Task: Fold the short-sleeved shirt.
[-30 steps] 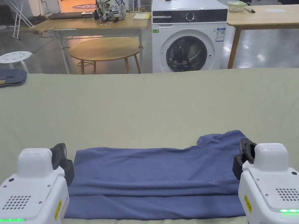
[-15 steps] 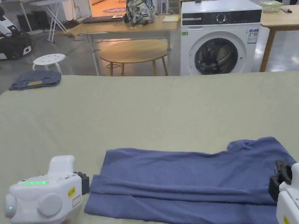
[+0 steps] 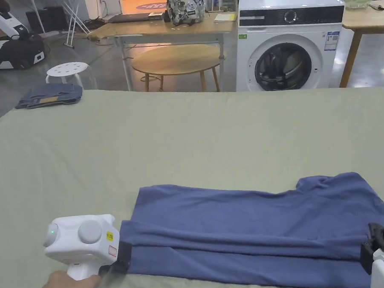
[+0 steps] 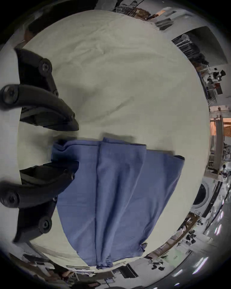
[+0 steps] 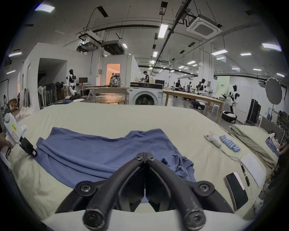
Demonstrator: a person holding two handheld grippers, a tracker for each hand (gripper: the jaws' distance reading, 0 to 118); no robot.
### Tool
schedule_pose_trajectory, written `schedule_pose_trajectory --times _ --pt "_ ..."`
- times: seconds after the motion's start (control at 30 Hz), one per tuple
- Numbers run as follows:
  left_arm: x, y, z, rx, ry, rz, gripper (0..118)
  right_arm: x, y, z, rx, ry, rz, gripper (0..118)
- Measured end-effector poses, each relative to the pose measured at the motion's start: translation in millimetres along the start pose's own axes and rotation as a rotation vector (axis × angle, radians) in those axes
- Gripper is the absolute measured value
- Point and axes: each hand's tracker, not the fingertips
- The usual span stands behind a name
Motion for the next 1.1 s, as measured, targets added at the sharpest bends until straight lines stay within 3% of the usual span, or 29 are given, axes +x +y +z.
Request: schedule_pose_trajectory --times 0.07,0.2,0.5,0.7,0.77,0.83,0.87,1.0,1.1 --pt "8 -3 3 0.005 0.038 -0.077 31 4 -2 -1 -0.009 -0.006 -0.007 0" --pt "15 -10 4 0.022 0.023 -0.118 2 11 -6 -5 -0.037 -0.011 -0.029 0" --pt "5 -25 24 0.118 -0.034 -0.093 0 59 -4 -15 -0.122 -0.031 -0.006 0" --pt "0 -27 23 0.165 -0.030 -0.109 0 99 -6 -45 -0.370 -0.005 0.057 1" --pt "-6 -37 24 0.167 -0.028 -0.112 0 108 -11 -58 -0.458 0.023 0.074 17" --pt "-11 -37 14 0.167 -0.027 -0.110 0 112 -17 -72 -0.520 0.019 0.089 58" --pt "-14 -39 13 0.165 -0.030 -0.108 0 112 -21 -77 -0.548 0.008 0.104 68" --pt "-6 -44 22 0.156 -0.034 -0.104 0 111 -38 -101 -0.630 0.007 0.168 69" --pt "-6 -61 29 0.158 -0.037 -0.101 0 113 -39 -103 -0.628 0.002 0.067 69"
